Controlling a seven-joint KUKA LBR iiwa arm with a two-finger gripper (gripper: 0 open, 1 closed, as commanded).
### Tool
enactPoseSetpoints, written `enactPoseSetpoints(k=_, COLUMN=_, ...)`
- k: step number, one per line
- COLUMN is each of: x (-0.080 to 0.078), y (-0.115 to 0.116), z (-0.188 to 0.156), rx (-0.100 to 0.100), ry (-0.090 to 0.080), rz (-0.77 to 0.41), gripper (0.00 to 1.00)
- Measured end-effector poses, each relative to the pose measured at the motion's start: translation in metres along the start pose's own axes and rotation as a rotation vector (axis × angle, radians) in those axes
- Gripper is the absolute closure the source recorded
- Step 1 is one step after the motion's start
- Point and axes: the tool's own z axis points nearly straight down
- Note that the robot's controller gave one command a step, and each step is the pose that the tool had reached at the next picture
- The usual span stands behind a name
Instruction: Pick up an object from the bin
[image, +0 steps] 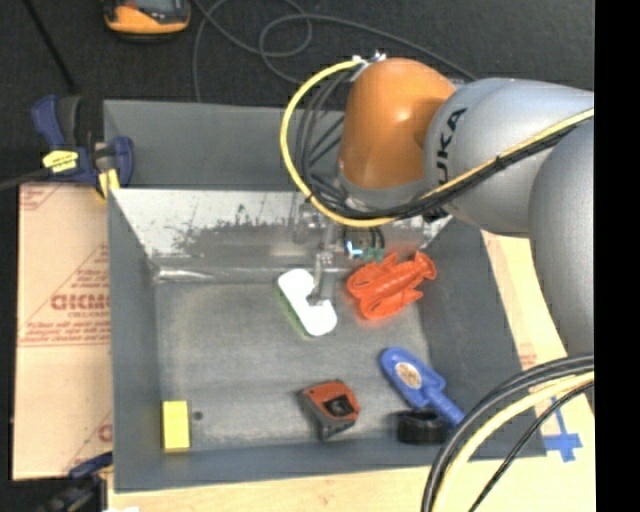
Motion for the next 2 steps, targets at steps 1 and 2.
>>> enactPoseSetpoints(k=1, x=-0.001, y=0.000, z=-0.005, rx=-0.001, ry=-0.007, rz=0.001, gripper=0.00)
enactPoseSetpoints(k=2, x=0.022, y=-0.041, z=0.046, rx=0.000, ry=-0.013, rz=-0.039, gripper=0.00)
